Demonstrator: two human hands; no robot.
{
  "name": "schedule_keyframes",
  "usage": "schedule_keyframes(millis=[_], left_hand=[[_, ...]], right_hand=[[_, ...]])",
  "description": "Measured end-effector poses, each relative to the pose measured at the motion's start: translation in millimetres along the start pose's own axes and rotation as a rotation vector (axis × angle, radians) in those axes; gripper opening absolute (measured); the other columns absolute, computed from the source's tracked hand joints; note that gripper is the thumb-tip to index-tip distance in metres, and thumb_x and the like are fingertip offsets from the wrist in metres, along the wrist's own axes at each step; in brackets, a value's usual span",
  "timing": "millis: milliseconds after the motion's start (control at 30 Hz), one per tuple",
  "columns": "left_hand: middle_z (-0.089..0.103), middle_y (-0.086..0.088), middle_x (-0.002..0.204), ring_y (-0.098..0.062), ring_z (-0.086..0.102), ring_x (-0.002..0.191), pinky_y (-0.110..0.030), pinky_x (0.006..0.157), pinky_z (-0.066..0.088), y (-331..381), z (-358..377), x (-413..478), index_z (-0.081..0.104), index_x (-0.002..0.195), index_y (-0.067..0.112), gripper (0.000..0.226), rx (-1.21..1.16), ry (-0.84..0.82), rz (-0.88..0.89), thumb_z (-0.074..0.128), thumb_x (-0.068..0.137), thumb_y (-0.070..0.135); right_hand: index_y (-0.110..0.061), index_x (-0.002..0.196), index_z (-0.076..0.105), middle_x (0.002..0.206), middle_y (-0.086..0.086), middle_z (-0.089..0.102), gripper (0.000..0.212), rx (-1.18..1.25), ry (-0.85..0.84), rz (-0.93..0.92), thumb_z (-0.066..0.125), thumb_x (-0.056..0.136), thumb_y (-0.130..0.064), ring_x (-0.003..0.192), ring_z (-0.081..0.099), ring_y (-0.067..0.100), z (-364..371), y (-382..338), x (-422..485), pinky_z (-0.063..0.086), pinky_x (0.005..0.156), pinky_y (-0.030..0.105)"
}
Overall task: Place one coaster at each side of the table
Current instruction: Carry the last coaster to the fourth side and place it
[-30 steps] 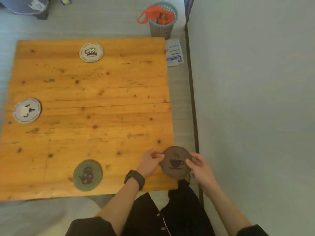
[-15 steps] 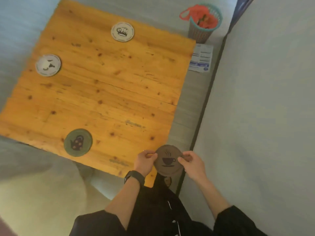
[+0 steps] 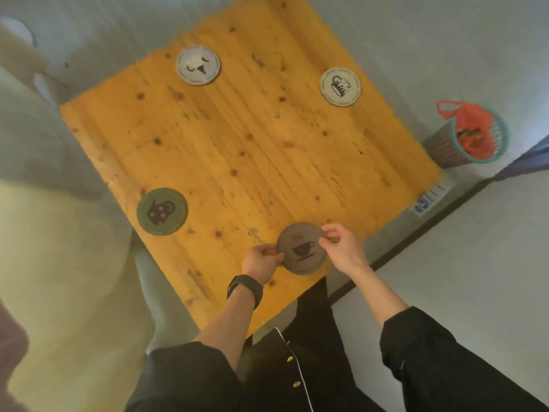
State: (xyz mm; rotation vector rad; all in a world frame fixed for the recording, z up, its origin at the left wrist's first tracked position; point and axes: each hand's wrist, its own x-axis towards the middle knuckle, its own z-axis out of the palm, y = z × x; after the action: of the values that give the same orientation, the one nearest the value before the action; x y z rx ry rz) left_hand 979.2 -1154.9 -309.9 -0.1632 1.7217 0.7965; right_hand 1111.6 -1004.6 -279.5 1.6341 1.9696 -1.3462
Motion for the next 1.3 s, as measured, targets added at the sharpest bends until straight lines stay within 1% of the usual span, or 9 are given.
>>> schedule_keyframes(millis=[200,300,400,633,700,767,833,967,1300], left_hand=[[0.075,-0.004,0.103,-0.019,0.072,0.092,-0.035,0.082,0.058,35.7,43.5,10.6,0.067,0.115,0.015,0.026,-0.144,0.228,-0.046,0.069,0.089,0.019],[0.075,-0.004,0.103,-0.021,0.072,0.089,-0.034,0.075,0.059,43.6,66.4,13.9,0.067,0.112,0.016,0.025,-0.21,0.321,-0.083,0.069,0.088,0.019],[0.071,-0.001,0.099,-0.021,0.069,0.087,-0.038,0.076,0.058,49.4,84.4,17.9,0.064,0.11,0.019,0.022,-0.261,0.424,-0.117,0.068,0.088,0.021],[0.065,-0.003,0.092,-0.015,0.057,0.067,-0.026,0.051,0.041,48.0,111.1,28.2,0.054,0.108,0.018,0.019,-0.236,0.525,-0.214,0.062,0.091,0.017],[0.066,-0.003,0.093,-0.015,0.059,0.069,-0.028,0.055,0.047,41.3,118.4,29.5,0.053,0.105,0.02,0.017,-0.215,0.531,-0.229,0.061,0.091,0.018],[0.07,-0.002,0.093,-0.022,0.065,0.078,-0.036,0.071,0.057,32.3,124.6,31.2,0.054,0.101,0.024,0.014,-0.187,0.56,-0.242,0.061,0.089,0.021],[0.07,0.001,0.091,-0.026,0.068,0.087,-0.043,0.082,0.057,26.3,128.2,32.6,0.054,0.099,0.026,0.014,-0.17,0.57,-0.241,0.061,0.088,0.024],[0.07,0.005,0.091,-0.026,0.068,0.09,-0.044,0.084,0.056,22.3,127.7,30.9,0.054,0.1,0.028,0.014,-0.154,0.575,-0.218,0.06,0.088,0.027],[0.067,0.009,0.09,-0.026,0.062,0.098,-0.051,0.09,0.049,24.2,130.1,24.1,0.048,0.096,0.039,0.015,0.035,0.621,-0.155,0.055,0.092,0.027]], right_hand=[[-0.026,0.108,0.059,0.105,-0.004,0.065,0.016,-0.117,-0.155,-0.121,0.066,0.095,-0.02,0.099,0.064,0.02,-38.2,-9.7,72.1,0.054,0.088,0.039],[-0.024,0.108,0.059,0.097,-0.009,0.061,0.016,-0.194,-0.211,-0.182,0.065,0.095,-0.019,0.098,0.064,0.02,-53.3,-14.2,94.9,0.053,0.087,0.039],[-0.02,0.114,0.061,0.102,-0.006,0.063,0.019,-0.27,-0.264,-0.228,0.064,0.095,-0.02,0.098,0.063,0.019,-58.8,-17.0,116.4,0.052,0.084,0.035],[-0.022,0.113,0.059,0.101,-0.007,0.064,0.019,-0.481,-0.343,-0.264,0.065,0.095,-0.026,0.092,0.063,0.016,-60.1,-6.5,132.8,0.049,0.075,0.03],[-0.021,0.112,0.06,0.1,-0.006,0.065,0.019,-0.529,-0.336,-0.27,0.065,0.095,-0.027,0.088,0.061,0.015,-60.3,0.2,131.8,0.046,0.069,0.027],[-0.021,0.111,0.06,0.099,-0.007,0.065,0.018,-0.55,-0.334,-0.287,0.064,0.095,-0.027,0.084,0.06,0.013,-61.2,6.2,129.1,0.041,0.059,0.02],[-0.021,0.11,0.06,0.099,-0.007,0.065,0.017,-0.563,-0.33,-0.306,0.065,0.095,-0.027,0.084,0.06,0.011,-61.7,9.4,127.0,0.039,0.058,0.018],[-0.02,0.108,0.061,0.098,-0.005,0.067,0.017,-0.584,-0.291,-0.326,0.066,0.094,-0.028,0.085,0.06,0.013,-60.0,12.4,122.4,0.044,0.068,0.022],[-0.023,0.112,0.048,0.104,0.0,0.06,0.024,-0.729,-0.263,-0.513,0.064,0.094,-0.027,0.087,0.062,0.017,-55.9,15.7,119.7,0.057,0.072,0.033]])
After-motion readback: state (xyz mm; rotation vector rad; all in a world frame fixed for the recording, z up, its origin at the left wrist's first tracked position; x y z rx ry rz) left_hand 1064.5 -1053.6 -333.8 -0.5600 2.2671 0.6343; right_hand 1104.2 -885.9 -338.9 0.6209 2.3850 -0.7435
